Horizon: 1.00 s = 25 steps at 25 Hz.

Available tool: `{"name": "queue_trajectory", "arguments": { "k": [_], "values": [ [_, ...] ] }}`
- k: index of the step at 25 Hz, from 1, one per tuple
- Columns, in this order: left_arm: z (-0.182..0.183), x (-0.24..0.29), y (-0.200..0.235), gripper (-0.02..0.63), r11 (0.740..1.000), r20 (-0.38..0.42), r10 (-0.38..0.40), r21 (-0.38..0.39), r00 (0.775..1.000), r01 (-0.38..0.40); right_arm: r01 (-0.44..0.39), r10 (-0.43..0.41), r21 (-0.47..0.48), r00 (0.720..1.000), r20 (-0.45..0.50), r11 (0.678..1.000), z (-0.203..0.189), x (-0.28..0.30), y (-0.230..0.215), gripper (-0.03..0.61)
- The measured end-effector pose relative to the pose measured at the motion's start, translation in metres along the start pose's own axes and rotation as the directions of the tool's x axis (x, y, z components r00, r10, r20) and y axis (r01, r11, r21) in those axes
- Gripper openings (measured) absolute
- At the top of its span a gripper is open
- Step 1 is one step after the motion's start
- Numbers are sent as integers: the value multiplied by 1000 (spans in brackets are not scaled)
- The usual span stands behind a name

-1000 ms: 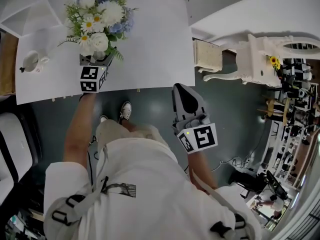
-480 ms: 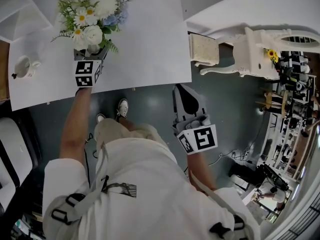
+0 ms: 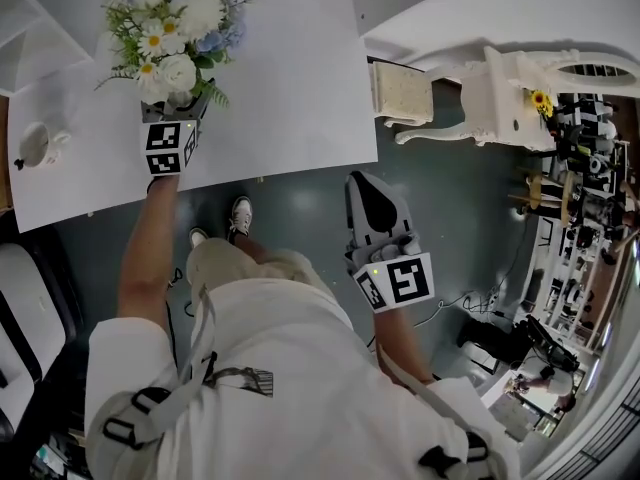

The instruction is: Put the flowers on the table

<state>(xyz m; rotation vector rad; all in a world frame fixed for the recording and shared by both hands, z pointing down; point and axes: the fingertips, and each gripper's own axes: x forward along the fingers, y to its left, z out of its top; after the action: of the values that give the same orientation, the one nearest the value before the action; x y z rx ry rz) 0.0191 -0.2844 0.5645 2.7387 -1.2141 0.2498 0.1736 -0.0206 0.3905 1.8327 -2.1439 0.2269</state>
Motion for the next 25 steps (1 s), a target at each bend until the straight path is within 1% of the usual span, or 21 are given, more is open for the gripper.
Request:
{"name": "queue_trajectory", "arguments": {
  "k": [6,14,17,19,22,25],
  "values": [
    [0,-7,-2,380,1000,-1,11,5,1000,-11,-6,6,1,1000,-14,1000,0,-5,1,11],
    [13,2,-6,380,1000,9,20,9,1000,-20,-1,1,15,1000,-16,1000,11,0,-17,11],
    [14,11,-5,382,1000,-4,24,6,1000,-24,-6,6,22,1000,-15,1000,17,8,-26,11],
    [9,16,-4,382,1000,-24,30,1,999,-30,-9,9,23,1000,-12,1000,18,11,-30,11],
    [8,18,-6,382,1000,-44,20,13,999,-20,-14,14,23,1000,-8,1000,18,12,-29,11],
    [8,16,-4,380,1000,-52,29,3,998,-29,-22,23,26,1000,-9,999,23,10,-28,11]
  ]
}}
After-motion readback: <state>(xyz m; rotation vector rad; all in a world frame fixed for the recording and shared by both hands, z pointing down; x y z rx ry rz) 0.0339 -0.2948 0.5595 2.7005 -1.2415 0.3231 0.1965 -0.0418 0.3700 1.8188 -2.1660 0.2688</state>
